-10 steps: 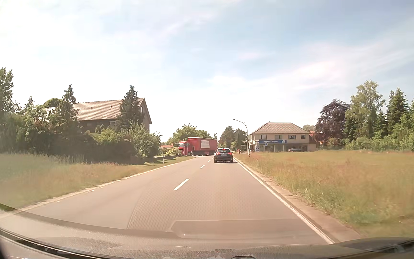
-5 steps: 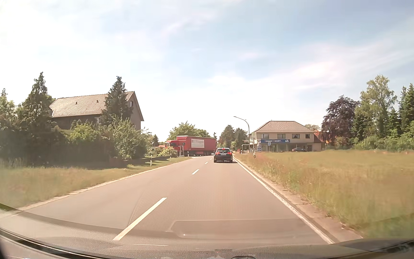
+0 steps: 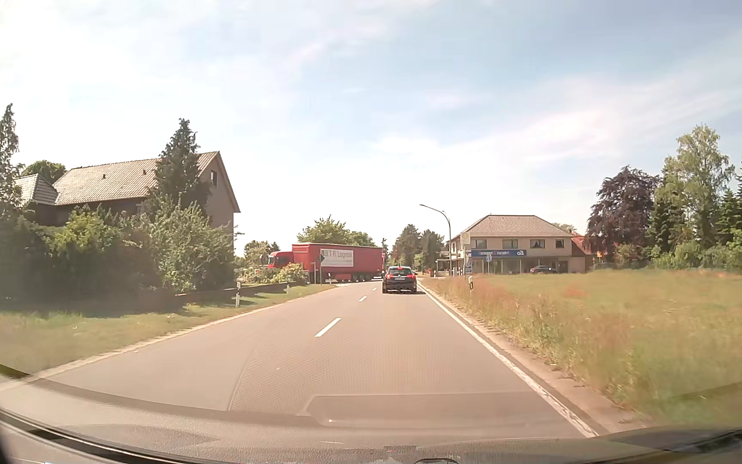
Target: Follow the waypoints while adhering to traffic rules and regulations
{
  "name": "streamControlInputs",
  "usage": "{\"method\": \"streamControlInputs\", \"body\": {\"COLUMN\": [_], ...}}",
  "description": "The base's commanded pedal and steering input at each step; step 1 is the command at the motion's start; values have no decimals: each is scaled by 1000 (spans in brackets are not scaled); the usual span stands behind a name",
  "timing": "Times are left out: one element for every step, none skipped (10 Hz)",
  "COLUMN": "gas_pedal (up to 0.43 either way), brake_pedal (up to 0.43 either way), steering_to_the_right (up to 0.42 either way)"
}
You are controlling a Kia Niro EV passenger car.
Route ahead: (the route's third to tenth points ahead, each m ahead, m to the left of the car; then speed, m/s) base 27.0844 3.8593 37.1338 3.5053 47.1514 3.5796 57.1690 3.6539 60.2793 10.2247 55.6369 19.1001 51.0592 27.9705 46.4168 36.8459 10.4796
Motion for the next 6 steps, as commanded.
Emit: {"method": "streamControlInputs", "body": {"gas_pedal": [47,47,47,47,47,47], "brake_pedal": [0,0,0,0,0,0], "steering_to_the_right": [0,0,0,0,0,0]}}
